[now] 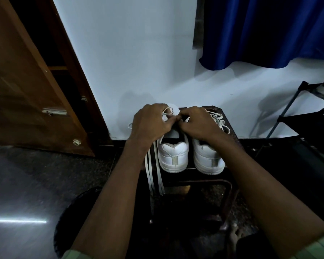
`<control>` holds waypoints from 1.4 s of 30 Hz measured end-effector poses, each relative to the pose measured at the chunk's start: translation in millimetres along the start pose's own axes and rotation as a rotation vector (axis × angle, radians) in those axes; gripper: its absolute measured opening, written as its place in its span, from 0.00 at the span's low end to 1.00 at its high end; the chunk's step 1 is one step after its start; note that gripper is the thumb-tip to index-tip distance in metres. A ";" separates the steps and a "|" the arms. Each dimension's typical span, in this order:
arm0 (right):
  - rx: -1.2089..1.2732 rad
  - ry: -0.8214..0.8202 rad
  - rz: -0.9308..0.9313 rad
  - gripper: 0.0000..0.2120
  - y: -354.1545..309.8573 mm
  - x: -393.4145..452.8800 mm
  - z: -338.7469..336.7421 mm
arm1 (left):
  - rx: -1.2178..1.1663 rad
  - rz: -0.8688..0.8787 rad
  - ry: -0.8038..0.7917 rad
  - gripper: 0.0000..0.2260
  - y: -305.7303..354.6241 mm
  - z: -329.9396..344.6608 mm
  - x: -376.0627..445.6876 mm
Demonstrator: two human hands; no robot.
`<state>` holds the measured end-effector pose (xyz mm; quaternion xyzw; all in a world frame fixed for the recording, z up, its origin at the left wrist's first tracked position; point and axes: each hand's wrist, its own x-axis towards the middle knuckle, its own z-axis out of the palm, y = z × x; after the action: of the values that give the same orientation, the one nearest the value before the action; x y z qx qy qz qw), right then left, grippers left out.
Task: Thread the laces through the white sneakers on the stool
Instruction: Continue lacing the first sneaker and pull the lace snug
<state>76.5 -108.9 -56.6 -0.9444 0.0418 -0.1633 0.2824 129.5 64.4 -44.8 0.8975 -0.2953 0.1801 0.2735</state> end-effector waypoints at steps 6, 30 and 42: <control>-0.017 -0.006 0.009 0.22 -0.4 0.3 0.6 | 0.033 0.052 -0.054 0.16 -8.2 -1.9 4.8; 0.093 0.049 -0.115 0.09 -7.5 -7.2 -6.2 | -0.331 -0.273 0.078 0.28 -18.5 3.1 4.9; 0.000 -0.010 -0.267 0.07 -7.3 -3.4 1.2 | -0.341 -0.040 -0.122 0.31 -15.4 -9.4 -0.4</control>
<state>73.7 -101.6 -54.5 -0.9424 -0.0855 -0.1946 0.2584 137.4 80.5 -43.5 0.8531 -0.3196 0.0672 0.4068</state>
